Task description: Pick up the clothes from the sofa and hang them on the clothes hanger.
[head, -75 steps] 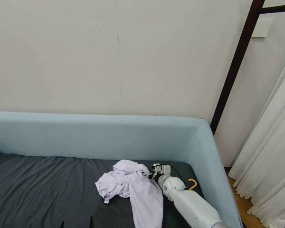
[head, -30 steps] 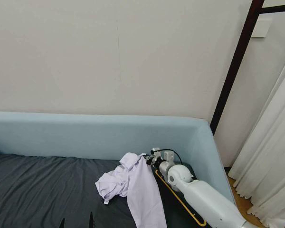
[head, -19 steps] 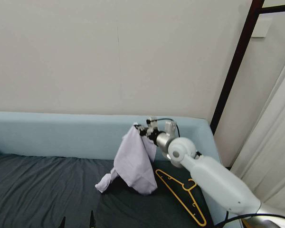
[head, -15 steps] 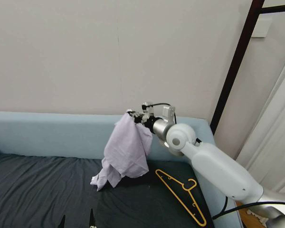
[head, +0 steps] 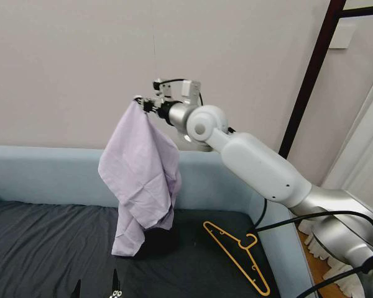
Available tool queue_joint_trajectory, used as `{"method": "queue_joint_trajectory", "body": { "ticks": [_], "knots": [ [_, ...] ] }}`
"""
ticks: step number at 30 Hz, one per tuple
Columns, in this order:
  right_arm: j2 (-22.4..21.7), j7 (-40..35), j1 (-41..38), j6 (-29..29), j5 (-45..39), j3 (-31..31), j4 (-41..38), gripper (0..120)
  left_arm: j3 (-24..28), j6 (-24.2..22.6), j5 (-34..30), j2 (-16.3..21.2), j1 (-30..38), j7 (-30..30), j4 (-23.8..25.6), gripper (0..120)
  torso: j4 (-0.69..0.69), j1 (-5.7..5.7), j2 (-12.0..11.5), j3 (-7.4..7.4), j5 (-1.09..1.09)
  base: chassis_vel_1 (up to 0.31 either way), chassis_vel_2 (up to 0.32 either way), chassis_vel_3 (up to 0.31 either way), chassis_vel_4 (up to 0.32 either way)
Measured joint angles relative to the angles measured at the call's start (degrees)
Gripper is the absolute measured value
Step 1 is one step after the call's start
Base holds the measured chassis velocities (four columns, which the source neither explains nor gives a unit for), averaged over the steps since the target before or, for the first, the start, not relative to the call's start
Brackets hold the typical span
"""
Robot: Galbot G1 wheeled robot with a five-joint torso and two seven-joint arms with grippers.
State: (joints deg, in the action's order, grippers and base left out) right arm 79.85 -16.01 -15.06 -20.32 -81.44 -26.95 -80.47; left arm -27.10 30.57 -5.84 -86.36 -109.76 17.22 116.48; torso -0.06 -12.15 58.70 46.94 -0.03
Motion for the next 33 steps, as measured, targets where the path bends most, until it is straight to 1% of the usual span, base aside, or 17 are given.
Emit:
{"method": "queue_joint_trajectory", "body": {
  "ticks": [2,3,5,9,11,12,13,16,17,20,22,23,26,27,29,31,33],
  "knots": [
    [4.08,-0.01,-1.56,0.16,-0.17,-0.05,1.1,0,-0.34,0.01,-0.22,-0.16,0.05,0.1,0.03,99,-0.01,0.0,0.0,0.0,0.0,0.0,0.0,0.0,0.0],
    [4.08,-0.01,-1.56,0.16,-0.17,-0.05,1.1,0,-0.34,0.01,-0.22,-0.16,0.05,0.1,0.03,99,-0.01,0.0,0.0,0.0,0.0,0.0,0.0,0.0,0.0],
    [7.49,0.2,-3.24,0.44,-0.27,0.17,2.65,0,-0.5,0.01,-0.33,-0.33,0.05,0.19,0.03,99,-0.02,0.0,0.0,0.0,0.0,0.0,0.0,0.0,0.0],
    [11.22,1.85,-5.6,1.7,-0.41,2.59,5.99,0,-0.38,0.09,-0.23,-0.89,-0.42,0.25,-0.01,99,-0.01,0.0,0.0,-0.01,0.01,0.0,0.0,0.0,0.0],
    [8.72,2.64,-2.73,2.76,-0.28,3.0,4.53,0,-0.21,0.11,0.05,-1.0,-1.03,0.29,-0.03,99,-0.01,0.0,0.01,-0.02,0.02,0.0,0.0,0.0,0.0],
    [8.72,2.64,-2.73,2.76,-0.28,3.0,4.53,0,-0.21,0.11,0.05,-1.0,-1.03,0.29,-0.03,99,-0.01,0.0,0.01,-0.02,0.02,0.0,0.0,0.0,0.0],
    [7.13,2.7,-1.06,2.86,-0.29,2.99,3.31,0,-0.18,0.11,0.12,-0.95,-1.18,0.29,-0.03,99,0.01,0.01,0.0,-0.01,0.02,0.0,0.0,0.0,0.0],
    [-4.66,2.78,10.95,3.11,0.83,2.98,-4.01,0,-0.25,0.12,0.36,-0.42,-1.68,0.38,-0.1,99,-0.04,-0.01,-0.01,0.01,0.07,0.0,0.0,0.0,0.0],
    [-4.66,2.78,10.95,3.11,0.83,2.98,-4.01,0,-0.25,0.12,0.36,-0.42,-1.68,0.38,-0.1,99,-0.04,-0.01,-0.01,0.01,0.07,0.0,0.0,0.0,0.0],
    [-13.73,4.78,22.16,3.37,4.58,4.49,-9.28,0,-0.25,0.1,0.48,-0.31,-1.92,0.37,-0.34,99,-0.09,-0.01,-0.01,0.01,0.09,0.0,0.0,0.0,0.0],
    [-18.75,6.46,29.78,3.75,6.94,7.19,-11.66,0,-0.08,-0.01,0.68,-0.48,-1.92,0.3,-0.66,99,-0.04,0.0,0.0,-0.02,0.06,0.0,0.0,0.0,0.0],
    [-18.75,6.46,29.78,3.75,6.94,7.19,-11.66,0,-0.08,-0.01,0.68,-0.48,-1.92,0.3,-0.66,99,-0.04,0.0,0.0,-0.02,0.06,0.0,0.0,0.0,0.0],
    [-25.71,8.96,42.82,4.74,11.64,9.76,-13.22,0,0.47,-0.41,1.08,-0.73,-1.71,0.34,-1.16,99,-0.04,0.0,0.0,-0.01,0.08,0.0,0.0,0.0,0.0],
    [-25.71,8.96,42.82,4.74,11.64,9.76,-13.22,0,0.47,-0.41,1.08,-0.73,-1.71,0.34,-1.16,99,-0.04,0.0,0.0,-0.01,0.08,0.0,0.0,0.0,0.0],
    [-28.66,10.22,50.65,6.07,16.8,11.16,-13.01,0,0.82,-0.56,1.39,-0.75,-1.52,0.34,-1.41,99,-0.05,0.0,0.0,-0.01,0.05,0.0,0.0,0.0,0.0],
    [-29.91,11.22,58.33,7.49,21.79,13.71,-11.22,0,0.98,-0.65,1.59,-0.76,-1.26,0.32,-1.59,99,-0.05,0.01,0.0,-0.01,0.06,0.0,0.0,0.0,0.0],
    [-30.02,11.35,61.08,7.82,22.83,15.17,-10.44,0,1.01,-0.69,1.6,-0.76,-1.2,0.33,-1.66,99,-0.04,0.01,0.0,-0.01,0.07,0.0,0.0,0.0,0.0]
  ]
}}
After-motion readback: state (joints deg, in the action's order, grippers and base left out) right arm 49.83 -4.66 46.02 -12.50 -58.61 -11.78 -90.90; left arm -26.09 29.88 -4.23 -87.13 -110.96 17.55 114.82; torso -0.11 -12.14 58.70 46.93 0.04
